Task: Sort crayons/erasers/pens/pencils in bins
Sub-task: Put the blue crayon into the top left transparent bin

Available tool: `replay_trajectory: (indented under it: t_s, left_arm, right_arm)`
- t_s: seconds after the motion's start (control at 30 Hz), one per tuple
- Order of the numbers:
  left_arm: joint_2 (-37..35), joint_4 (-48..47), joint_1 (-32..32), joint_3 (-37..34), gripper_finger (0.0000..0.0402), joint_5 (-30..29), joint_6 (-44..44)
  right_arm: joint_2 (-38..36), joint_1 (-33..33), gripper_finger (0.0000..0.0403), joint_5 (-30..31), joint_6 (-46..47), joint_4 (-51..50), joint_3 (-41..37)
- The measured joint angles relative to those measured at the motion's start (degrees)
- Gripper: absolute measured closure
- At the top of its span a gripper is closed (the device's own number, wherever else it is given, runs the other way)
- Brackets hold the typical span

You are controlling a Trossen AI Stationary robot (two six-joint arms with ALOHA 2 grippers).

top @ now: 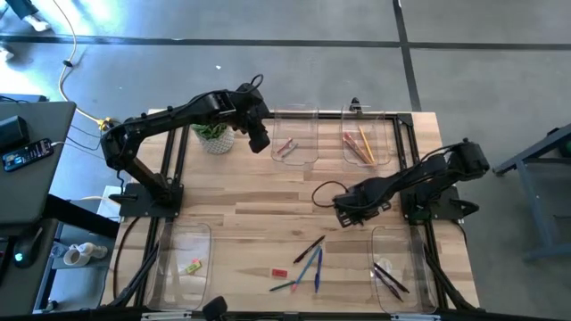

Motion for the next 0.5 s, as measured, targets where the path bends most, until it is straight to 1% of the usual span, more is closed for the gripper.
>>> replay_trajectory:
  t_s: [0.17, 0.4, 0.5]
  left_arm:
    - [0.01, -0.11, 0.02, 0.00, 0.0328, 0.00, 0.00]
    - [0.02, -1.21, 0.04, -0.02, 0.0328, 0.19, 0.13]
    - [0.02, -3.01, 0.60, -0.02, 0.0328, 0.22, 2.35]
  right_arm:
    - [1.84, 0.57, 0.0287, -0.15, 1.40, 0.66, 0.31]
    - [1.95, 0.64, 0.0347, -0.29, 3.41, 1.44, 0.25]
    - [1.96, 0.64, 0.0368, -0.43, 3.40, 1.55, 0.22]
